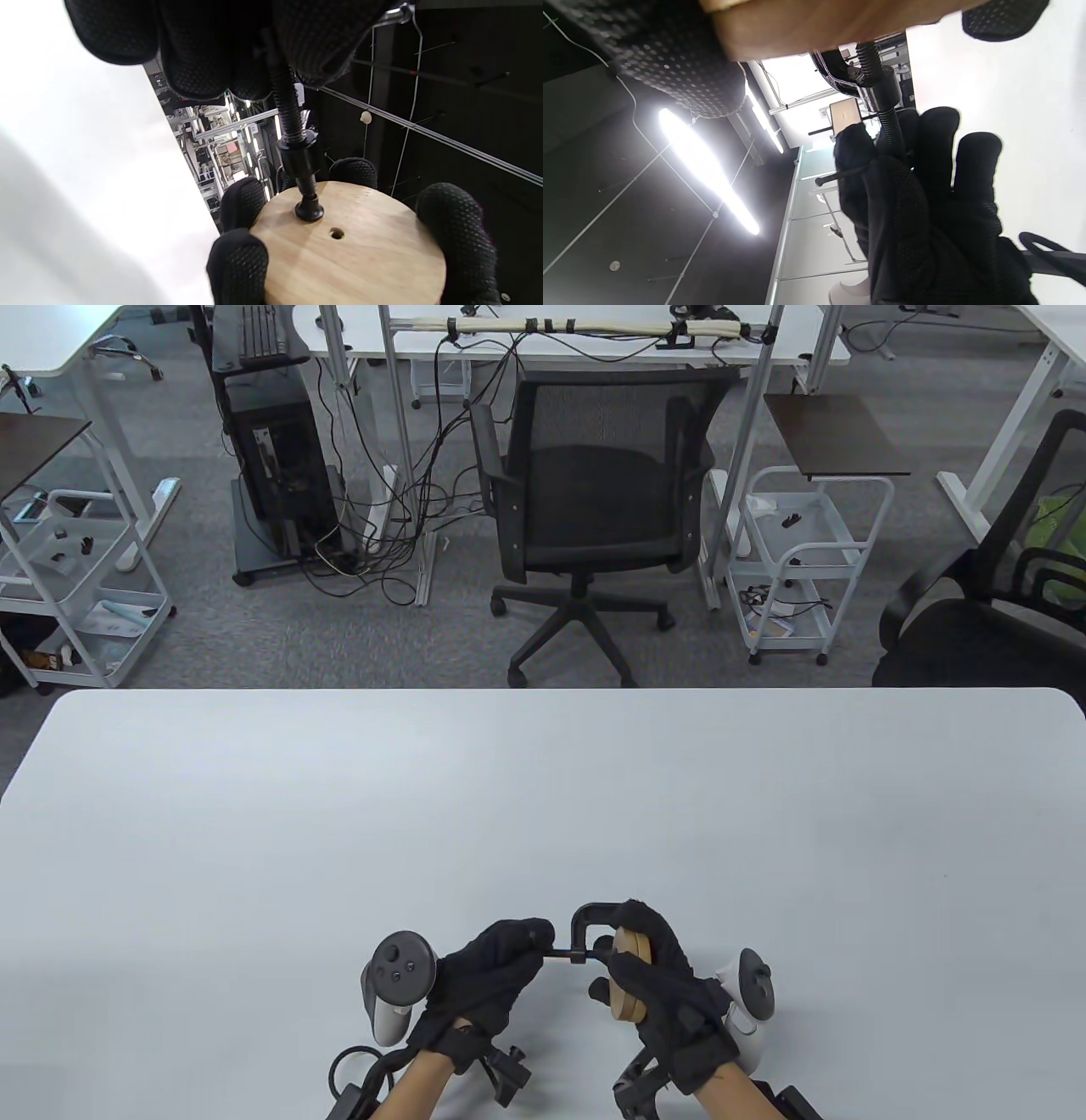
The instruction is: Screw the clamp shut
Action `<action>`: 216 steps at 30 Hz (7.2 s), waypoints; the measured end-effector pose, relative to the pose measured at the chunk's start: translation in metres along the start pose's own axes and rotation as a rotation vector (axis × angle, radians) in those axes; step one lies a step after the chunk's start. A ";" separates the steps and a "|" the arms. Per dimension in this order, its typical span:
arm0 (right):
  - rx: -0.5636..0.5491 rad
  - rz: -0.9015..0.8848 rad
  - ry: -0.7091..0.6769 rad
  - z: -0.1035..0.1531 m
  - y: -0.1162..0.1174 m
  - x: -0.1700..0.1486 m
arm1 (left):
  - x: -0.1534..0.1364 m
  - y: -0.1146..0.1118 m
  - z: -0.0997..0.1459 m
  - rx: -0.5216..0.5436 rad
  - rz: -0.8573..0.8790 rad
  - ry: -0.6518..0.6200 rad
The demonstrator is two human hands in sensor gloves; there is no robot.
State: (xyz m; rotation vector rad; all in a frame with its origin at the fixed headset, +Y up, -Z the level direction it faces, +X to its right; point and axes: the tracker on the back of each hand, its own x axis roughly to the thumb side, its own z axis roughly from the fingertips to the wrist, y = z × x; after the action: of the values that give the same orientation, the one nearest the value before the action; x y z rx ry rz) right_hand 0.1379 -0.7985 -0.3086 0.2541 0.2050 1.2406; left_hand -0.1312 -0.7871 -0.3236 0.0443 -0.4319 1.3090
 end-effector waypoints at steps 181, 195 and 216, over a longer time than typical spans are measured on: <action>0.033 0.015 -0.008 0.000 0.001 0.009 | -0.010 -0.005 -0.004 -0.124 0.032 0.070; 0.020 0.001 -0.017 0.000 0.000 0.009 | -0.010 -0.006 -0.005 -0.142 0.026 0.090; 0.020 -0.019 -0.027 0.001 0.000 0.010 | -0.024 0.001 -0.004 -0.178 0.123 0.188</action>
State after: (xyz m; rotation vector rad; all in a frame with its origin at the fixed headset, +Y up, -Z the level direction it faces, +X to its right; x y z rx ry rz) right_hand 0.1414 -0.7885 -0.3074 0.2850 0.1960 1.2164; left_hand -0.1355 -0.8078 -0.3358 -0.2564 -0.3929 1.3762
